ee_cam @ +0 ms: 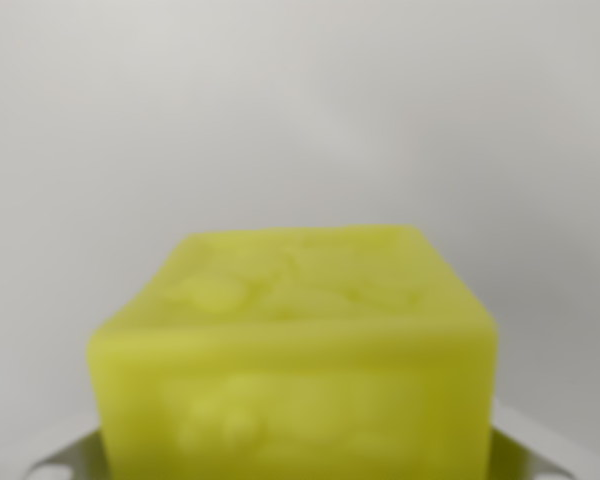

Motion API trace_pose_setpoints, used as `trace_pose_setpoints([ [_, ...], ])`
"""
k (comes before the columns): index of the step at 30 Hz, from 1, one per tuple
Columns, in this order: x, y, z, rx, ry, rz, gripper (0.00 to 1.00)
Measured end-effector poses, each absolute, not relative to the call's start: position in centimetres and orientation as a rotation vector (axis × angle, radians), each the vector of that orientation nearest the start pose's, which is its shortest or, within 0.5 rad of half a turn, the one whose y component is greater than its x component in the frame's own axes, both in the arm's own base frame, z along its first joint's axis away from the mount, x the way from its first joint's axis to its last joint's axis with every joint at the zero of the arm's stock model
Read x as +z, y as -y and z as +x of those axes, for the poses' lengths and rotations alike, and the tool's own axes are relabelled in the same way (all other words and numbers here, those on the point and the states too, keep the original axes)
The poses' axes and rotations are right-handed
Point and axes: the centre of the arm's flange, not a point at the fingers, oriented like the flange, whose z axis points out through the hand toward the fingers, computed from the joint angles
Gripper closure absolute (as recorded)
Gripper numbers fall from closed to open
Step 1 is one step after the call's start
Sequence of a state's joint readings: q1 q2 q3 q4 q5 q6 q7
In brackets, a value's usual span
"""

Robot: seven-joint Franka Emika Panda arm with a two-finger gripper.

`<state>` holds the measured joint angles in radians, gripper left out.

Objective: Pick yellow cube

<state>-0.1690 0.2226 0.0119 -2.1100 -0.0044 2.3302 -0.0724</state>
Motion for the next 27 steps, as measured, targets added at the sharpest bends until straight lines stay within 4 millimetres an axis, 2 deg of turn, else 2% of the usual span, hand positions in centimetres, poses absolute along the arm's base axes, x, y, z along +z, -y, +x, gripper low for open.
trace_pose_setpoints([
  [21, 36.3, 9.0, 56.6, 0.004, -0.129, -3.139, 1.00],
  [27, 36.7, 9.0, 56.6, 0.004, -0.129, -3.139, 1.00],
])
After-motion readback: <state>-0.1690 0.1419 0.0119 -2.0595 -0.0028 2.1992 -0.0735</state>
